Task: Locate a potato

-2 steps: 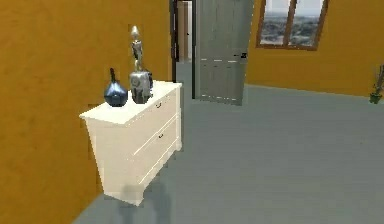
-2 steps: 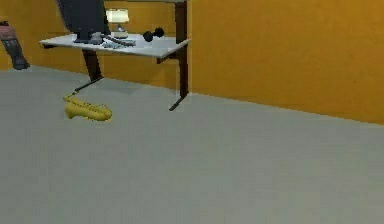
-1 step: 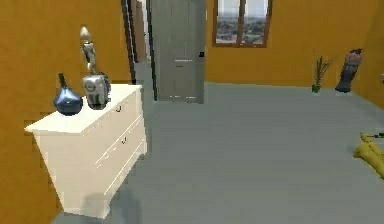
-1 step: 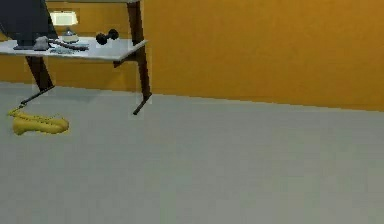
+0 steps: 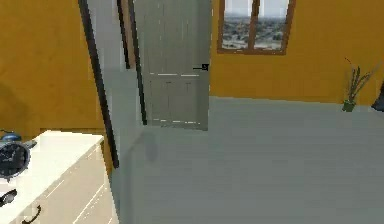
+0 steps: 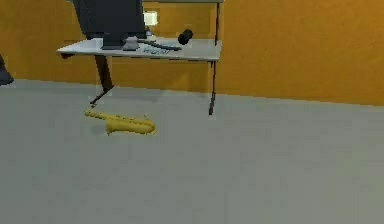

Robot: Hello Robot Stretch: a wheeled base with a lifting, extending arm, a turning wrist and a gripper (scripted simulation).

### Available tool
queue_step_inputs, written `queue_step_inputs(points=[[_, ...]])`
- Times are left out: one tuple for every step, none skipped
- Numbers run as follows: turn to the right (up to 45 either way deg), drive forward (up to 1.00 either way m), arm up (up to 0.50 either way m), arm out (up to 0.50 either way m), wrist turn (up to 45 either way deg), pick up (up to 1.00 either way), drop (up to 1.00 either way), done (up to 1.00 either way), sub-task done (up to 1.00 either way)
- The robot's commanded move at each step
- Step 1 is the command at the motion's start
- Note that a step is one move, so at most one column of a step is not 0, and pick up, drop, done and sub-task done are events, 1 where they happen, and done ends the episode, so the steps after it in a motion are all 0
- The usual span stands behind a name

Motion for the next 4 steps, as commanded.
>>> queue_step_inputs(points=[[0.0,1.00,0.00,0.00,0.0,0.00,0.00,0.00,0.00],[6.0,0.00,0.00,0.00,0.0,0.00,0.00,0.00,0.00],[0.0,0.20,0.00,0.00,0.0,0.00,0.00,0.00,0.00],[-45.0,0.00,0.00,0.00,0.0,0.00,0.00,0.00,0.00]])
